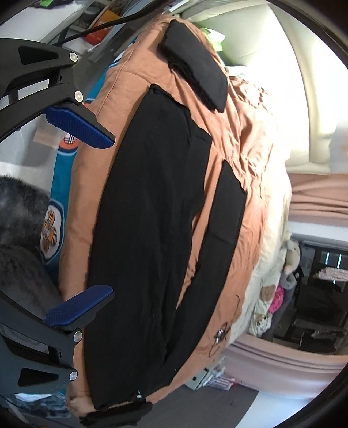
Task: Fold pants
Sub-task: 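Move both tools down toward the black pants lying flat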
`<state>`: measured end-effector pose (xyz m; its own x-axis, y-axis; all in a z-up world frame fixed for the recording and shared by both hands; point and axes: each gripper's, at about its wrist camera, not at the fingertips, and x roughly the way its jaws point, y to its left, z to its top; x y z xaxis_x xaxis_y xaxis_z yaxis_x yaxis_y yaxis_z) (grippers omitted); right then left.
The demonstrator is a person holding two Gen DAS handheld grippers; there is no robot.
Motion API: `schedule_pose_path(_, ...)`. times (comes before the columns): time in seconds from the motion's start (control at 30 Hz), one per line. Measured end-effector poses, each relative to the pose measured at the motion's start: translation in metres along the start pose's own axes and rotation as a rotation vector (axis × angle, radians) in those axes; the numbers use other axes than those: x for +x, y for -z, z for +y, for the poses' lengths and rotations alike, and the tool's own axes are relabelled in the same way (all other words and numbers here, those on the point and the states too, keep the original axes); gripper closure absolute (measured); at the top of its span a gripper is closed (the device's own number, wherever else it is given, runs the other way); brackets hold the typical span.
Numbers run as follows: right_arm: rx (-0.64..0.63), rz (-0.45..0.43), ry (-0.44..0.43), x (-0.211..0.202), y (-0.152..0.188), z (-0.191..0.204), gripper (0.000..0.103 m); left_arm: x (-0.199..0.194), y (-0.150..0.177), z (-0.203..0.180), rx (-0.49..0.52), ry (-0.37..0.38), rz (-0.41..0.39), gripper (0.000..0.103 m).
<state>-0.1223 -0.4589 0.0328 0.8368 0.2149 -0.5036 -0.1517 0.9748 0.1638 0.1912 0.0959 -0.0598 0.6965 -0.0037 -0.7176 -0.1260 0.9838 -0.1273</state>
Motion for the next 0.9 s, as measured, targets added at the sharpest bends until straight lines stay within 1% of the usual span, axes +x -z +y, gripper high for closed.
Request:
schedule_pose_path(0.1,0.016,0.022,0.025,0.012,-0.002,-0.006,0.0,0.013,-0.006,0.017,-0.029,-0.001,0.008,0.0)
schedule_pose_path(0.2,0.059,0.047,0.044,0.022,-0.002,-0.017,0.0,0.027,-0.01,0.038,-0.076,-0.011,0.007,0.0)
schedule_pose_path(0.3,0.078,0.064,0.086,0.027,-0.004,-0.022,0.0,0.041,-0.013,0.053,-0.089,-0.07,0.009,0.0)
schedule_pose_path(0.43,0.099,0.115,0.136,0.04,-0.002,-0.029,0.0,0.056,-0.013,0.064,-0.092,-0.099,0.032,0.0)
schedule_pose_path(0.57,0.127,0.155,0.152,0.05,-0.002,-0.033,0.0,0.069,-0.013,0.083,-0.129,-0.122,0.042,0.001)
schedule_pose_path(0.67,0.159,0.173,0.159,0.056,-0.002,-0.042,0.0,0.076,-0.013,0.098,-0.166,-0.115,0.049,0.001)
schedule_pose_path(0.77,0.212,0.172,0.167,0.059,0.0,-0.055,0.0,0.083,-0.013,0.115,-0.202,-0.156,0.062,0.007)
schedule_pose_path(0.87,0.259,0.187,0.176,0.066,0.003,-0.063,0.0,0.089,-0.012,0.135,-0.252,-0.169,0.066,0.016)
schedule_pose_path(0.9,0.273,0.195,0.179,0.069,0.003,-0.065,0.0,0.092,-0.012,0.142,-0.27,-0.174,0.067,0.021)
